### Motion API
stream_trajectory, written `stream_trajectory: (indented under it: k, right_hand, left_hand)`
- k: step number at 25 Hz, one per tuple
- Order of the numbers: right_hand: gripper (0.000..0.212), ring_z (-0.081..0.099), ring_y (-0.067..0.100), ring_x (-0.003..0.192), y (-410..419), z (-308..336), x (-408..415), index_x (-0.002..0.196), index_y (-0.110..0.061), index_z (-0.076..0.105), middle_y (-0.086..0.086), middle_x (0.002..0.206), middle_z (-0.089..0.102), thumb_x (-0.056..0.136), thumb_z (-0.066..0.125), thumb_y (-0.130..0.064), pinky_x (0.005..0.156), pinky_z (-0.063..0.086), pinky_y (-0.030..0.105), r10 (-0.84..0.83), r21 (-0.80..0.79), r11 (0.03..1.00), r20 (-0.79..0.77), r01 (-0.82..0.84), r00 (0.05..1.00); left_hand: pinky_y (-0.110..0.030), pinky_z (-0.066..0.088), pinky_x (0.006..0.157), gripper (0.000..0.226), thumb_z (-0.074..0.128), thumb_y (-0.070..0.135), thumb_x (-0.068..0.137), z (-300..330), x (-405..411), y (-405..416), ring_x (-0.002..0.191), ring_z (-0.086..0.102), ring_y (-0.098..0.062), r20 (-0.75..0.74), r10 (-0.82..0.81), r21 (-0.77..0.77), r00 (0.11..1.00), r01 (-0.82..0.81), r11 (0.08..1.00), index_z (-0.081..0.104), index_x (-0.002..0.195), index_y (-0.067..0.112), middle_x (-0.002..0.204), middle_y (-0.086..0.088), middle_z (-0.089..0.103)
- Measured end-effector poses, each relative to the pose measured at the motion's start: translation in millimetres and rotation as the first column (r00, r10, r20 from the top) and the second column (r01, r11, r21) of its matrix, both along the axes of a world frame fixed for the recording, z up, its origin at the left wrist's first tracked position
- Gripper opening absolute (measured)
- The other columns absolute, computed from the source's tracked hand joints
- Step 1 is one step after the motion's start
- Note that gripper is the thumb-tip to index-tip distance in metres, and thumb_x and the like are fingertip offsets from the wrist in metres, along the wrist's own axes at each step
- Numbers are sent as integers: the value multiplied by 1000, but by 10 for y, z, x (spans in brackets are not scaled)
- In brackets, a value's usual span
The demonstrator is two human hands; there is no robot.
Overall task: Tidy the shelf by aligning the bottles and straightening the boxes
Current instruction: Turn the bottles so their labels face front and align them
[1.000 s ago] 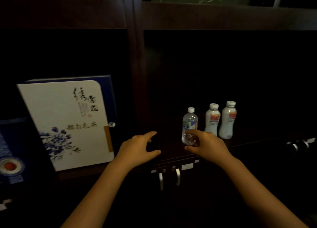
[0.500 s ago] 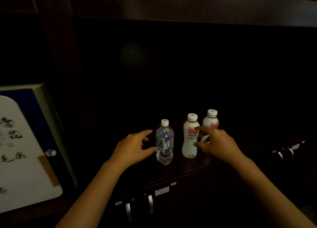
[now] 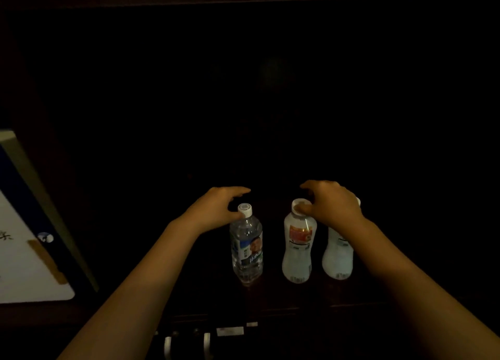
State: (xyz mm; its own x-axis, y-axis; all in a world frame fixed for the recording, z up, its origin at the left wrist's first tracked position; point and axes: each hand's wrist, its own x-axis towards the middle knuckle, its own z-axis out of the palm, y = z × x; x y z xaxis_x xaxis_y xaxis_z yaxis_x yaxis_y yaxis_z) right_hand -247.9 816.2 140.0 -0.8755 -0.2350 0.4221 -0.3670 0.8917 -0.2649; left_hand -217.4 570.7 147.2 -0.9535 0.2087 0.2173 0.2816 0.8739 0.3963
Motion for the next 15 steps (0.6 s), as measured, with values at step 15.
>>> stream_trajectory:
  k: [15]
  right_hand:
    - [49,53,9,114,1,-66,-299,125,-24,51,-1,126,59,79,65,-13,89,41,17,435,-220,895,237,-388,869]
  left_hand:
    - [-19,48,66,23,72,27,75,-152,-167,99,78,60,-8,-41,88,48,995,-86,995,68,92,12,91,-5,69]
